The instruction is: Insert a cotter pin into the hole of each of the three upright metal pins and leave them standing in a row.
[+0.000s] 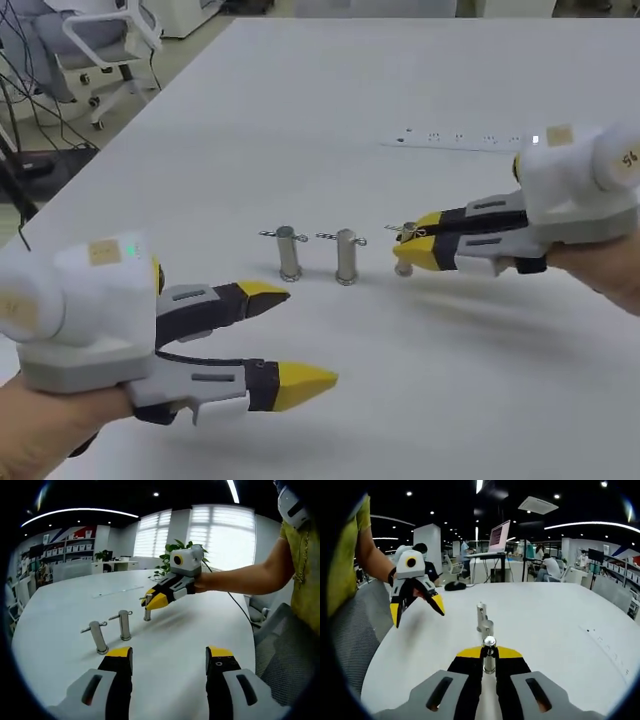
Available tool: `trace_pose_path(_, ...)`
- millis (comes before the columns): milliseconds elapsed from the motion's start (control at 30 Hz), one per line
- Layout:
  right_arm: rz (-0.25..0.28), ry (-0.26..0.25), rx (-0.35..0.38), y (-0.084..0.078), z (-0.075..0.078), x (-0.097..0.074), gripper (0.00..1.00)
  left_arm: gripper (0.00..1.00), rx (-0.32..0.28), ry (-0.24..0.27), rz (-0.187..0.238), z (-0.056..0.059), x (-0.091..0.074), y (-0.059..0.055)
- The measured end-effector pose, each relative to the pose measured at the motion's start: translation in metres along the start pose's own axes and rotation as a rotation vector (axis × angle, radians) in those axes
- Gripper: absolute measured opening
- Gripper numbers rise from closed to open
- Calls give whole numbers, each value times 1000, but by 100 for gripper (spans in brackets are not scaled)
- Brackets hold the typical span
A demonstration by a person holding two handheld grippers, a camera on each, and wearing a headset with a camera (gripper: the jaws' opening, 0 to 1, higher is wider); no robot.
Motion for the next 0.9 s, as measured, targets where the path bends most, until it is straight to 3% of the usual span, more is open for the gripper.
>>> trace_pose_path(900, -19, 65, -29, -21, 10, 8, 8, 55, -26, 15, -11, -4, 0, -4)
Point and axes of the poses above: the centre of the closed fingertips' face, and the gripper's own axes: x roughly forward along the fingers, z roughly to its right, y roughly out of its top, the point moved 10 cm from there along -x, roughly backward along the fingers, and after that the axes turned 8 degrees about -x, right-handed, at the moved point
